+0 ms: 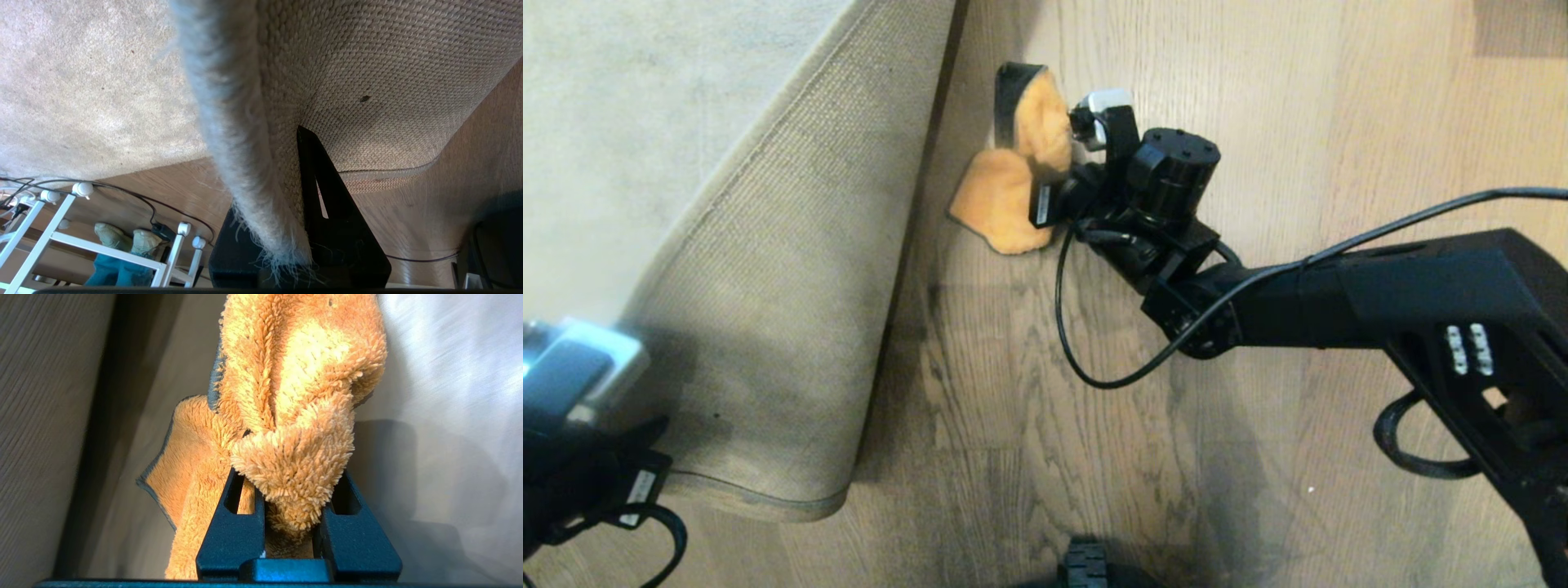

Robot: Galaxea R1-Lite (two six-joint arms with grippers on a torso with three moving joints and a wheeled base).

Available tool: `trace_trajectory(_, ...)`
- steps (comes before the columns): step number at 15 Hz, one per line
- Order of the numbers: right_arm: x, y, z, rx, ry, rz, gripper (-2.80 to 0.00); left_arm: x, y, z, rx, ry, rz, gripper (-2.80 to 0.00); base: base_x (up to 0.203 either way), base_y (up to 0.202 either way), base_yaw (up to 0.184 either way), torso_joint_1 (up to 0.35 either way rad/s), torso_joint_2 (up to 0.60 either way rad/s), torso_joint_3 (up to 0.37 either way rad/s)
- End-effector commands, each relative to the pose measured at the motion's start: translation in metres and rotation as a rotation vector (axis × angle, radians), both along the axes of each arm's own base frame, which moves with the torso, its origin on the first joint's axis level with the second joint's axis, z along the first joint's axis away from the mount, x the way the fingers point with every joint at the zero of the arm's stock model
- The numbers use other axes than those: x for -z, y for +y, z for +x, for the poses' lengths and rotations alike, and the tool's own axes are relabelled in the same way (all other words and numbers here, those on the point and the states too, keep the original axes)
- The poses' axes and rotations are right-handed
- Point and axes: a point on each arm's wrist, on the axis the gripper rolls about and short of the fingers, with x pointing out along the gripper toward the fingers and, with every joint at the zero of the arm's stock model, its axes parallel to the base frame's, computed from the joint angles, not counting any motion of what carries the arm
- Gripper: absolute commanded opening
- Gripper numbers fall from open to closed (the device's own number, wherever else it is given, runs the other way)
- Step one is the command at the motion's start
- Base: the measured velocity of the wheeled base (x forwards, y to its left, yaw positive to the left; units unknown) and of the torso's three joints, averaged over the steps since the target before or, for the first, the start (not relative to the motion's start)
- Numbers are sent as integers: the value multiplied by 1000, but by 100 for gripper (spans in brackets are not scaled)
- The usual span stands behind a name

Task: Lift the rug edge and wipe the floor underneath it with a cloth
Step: Wipe the floor under the carpet with a rag

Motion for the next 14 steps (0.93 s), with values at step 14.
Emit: trace_trajectory(14, 101, 43, -91, -205, 175, -204, -280, 1, -2, 1, 17, 7, 2, -280, 0, 0, 0, 0, 0, 0)
